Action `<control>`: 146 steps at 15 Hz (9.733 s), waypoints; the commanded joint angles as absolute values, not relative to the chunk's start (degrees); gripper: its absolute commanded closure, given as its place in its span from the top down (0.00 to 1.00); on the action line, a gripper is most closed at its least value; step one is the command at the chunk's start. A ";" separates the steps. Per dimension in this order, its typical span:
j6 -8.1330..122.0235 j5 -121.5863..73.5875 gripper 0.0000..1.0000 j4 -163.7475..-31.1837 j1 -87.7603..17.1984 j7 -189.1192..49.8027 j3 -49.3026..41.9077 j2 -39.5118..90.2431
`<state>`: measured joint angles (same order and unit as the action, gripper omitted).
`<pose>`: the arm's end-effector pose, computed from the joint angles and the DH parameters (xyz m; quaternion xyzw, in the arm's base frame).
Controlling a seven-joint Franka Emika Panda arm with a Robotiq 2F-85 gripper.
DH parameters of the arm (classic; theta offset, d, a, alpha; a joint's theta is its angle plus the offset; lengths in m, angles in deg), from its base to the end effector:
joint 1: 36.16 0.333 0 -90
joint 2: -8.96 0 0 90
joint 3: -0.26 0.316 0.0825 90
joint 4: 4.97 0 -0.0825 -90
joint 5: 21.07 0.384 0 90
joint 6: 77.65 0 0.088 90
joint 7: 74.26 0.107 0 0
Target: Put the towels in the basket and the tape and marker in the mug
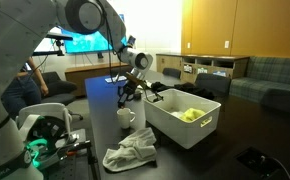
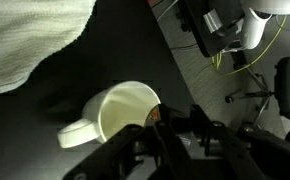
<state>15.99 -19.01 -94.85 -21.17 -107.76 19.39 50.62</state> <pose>0.5249 0.3345 0.2043 -0.7892 -0.5161 0.3058 0.1314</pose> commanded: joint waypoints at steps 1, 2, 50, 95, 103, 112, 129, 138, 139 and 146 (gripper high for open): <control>13.80 -17.29 0.07 -91.61 -21.77 -109.84 20.35 53.17; 13.70 -17.15 0.07 -91.44 -21.81 -110.03 20.34 53.53; 31.49 -3.15 1.00 -113.04 -29.71 -85.17 13.99 39.34; 52.18 14.19 1.00 -131.27 -34.01 -13.07 -2.55 37.92; 54.75 12.57 1.00 -131.48 -33.95 -4.86 -2.67 39.48; 55.43 8.15 1.00 -130.69 -33.95 -0.07 -3.90 40.64; 55.19 3.30 0.01 -127.31 -33.01 9.85 -5.10 43.47; 55.62 -0.81 0.01 -133.55 -34.32 27.24 -11.44 36.27; 55.71 -0.22 0.01 -133.85 -35.06 28.19 -11.59 35.93; 54.47 9.59 0.01 -133.70 -45.32 25.97 -10.59 35.24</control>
<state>55.35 4.88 -133.15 -40.83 27.42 -11.73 36.68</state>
